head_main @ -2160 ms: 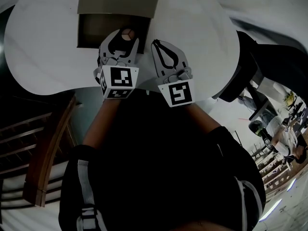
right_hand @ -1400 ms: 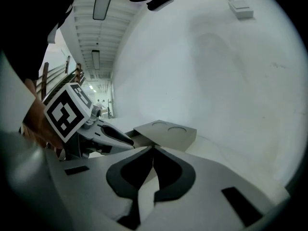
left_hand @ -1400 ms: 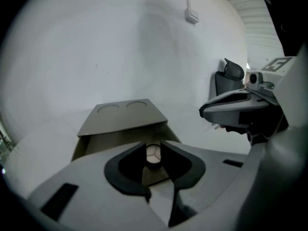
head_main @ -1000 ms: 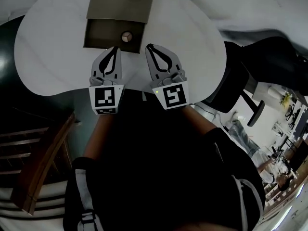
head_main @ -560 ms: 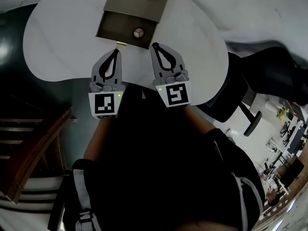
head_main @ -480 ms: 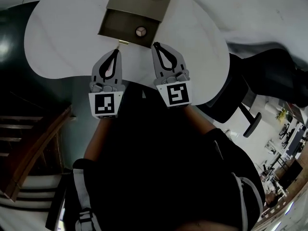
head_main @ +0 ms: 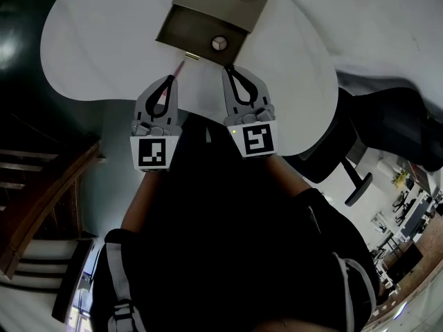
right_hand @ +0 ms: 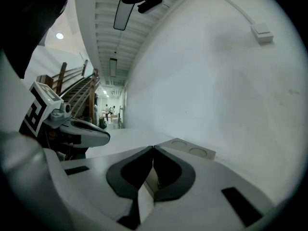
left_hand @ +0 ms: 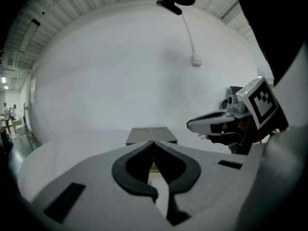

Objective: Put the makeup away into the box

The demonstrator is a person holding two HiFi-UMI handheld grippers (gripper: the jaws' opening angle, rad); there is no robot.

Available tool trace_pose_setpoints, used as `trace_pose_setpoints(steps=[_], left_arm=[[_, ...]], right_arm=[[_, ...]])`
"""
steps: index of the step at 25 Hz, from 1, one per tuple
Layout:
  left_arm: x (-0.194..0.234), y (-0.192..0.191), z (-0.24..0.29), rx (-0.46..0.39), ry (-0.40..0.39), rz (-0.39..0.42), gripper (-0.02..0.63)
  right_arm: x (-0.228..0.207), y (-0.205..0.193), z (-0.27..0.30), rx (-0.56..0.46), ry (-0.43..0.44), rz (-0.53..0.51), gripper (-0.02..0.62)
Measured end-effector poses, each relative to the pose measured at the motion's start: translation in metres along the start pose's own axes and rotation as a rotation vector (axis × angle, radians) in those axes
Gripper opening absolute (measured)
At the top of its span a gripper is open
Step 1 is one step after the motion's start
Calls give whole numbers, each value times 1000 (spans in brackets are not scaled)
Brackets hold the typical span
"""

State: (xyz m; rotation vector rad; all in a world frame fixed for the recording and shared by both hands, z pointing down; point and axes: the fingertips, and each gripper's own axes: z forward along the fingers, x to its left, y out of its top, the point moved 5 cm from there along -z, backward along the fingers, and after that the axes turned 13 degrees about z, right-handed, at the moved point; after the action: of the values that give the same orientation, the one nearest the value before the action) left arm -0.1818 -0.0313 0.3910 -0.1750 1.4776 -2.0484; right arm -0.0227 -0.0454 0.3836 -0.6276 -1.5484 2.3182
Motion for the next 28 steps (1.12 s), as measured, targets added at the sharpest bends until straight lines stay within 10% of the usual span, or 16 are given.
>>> trace_pose_setpoints(steps=[10, 28], left_arm=[[0, -37, 12, 43, -40, 28, 77], [-6, -132, 35, 380, -152, -4, 161]], right_arm=[[7, -27, 19, 79, 37, 6, 23], [5, -51, 32, 152, 49, 20, 23]])
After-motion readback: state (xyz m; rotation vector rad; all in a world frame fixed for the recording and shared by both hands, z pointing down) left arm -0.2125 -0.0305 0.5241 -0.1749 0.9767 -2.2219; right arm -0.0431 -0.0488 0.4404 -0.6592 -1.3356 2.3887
